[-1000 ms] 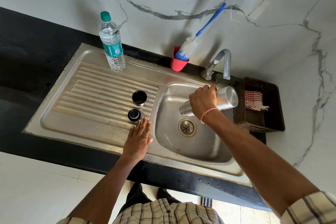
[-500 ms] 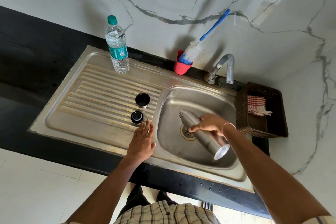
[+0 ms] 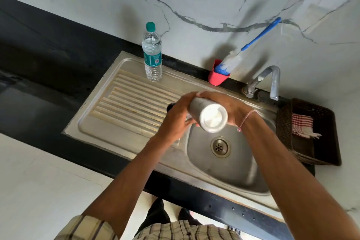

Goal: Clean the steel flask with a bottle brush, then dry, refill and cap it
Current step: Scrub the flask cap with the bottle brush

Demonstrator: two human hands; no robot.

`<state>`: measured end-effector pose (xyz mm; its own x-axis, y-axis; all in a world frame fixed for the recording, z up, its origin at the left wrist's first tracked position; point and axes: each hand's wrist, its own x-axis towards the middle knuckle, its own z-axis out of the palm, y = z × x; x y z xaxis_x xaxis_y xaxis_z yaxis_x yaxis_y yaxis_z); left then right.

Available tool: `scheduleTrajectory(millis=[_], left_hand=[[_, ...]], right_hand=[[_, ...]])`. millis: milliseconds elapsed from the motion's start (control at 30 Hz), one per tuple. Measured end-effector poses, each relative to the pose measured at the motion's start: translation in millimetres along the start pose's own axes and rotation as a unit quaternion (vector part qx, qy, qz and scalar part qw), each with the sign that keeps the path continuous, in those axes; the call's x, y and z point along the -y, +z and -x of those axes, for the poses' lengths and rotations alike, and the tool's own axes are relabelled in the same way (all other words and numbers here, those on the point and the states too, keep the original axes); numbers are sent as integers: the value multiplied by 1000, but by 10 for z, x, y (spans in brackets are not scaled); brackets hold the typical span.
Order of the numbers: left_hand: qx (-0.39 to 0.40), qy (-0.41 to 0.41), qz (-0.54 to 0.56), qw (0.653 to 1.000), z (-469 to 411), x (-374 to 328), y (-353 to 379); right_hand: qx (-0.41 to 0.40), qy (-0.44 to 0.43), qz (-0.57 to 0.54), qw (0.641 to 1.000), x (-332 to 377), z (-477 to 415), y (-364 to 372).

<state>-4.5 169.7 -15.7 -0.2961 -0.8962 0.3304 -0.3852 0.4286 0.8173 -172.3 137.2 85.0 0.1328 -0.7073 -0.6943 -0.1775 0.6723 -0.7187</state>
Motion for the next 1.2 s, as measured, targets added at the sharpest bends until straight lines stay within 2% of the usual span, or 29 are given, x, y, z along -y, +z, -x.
scheduleTrajectory(millis=[133, 200, 300, 400, 467, 667, 833, 1200], left_hand=[[-58, -8, -71, 996, -116, 225, -550], [-73, -40, -104, 991, -118, 406, -828], [-73, -97, -131, 984, -77, 638, -1165], [-37, -143, -151, 977, -22, 827, -1375], [-8, -171, -165, 971, 15, 936, -1432], [84, -249, -133, 956, 31, 1246, -1526], [143, -273, -100, 946, 81, 1525, -1524], [118, -274, -77, 951, 165, 1655, -1489]], right_hand=[[30, -46, -52, 997, 361, -149, 394], [37, -82, -24, 996, 485, -196, 596], [12, -201, 134, 970, 549, -283, 885], [-49, -294, 367, 881, 542, -403, 1148], [-62, -295, 391, 869, 505, -511, 1288], [-81, -270, 380, 881, 382, -850, 1496], [-66, -248, 395, 882, 314, -1018, 1549], [-69, -270, 410, 868, 214, -1150, 1622]])
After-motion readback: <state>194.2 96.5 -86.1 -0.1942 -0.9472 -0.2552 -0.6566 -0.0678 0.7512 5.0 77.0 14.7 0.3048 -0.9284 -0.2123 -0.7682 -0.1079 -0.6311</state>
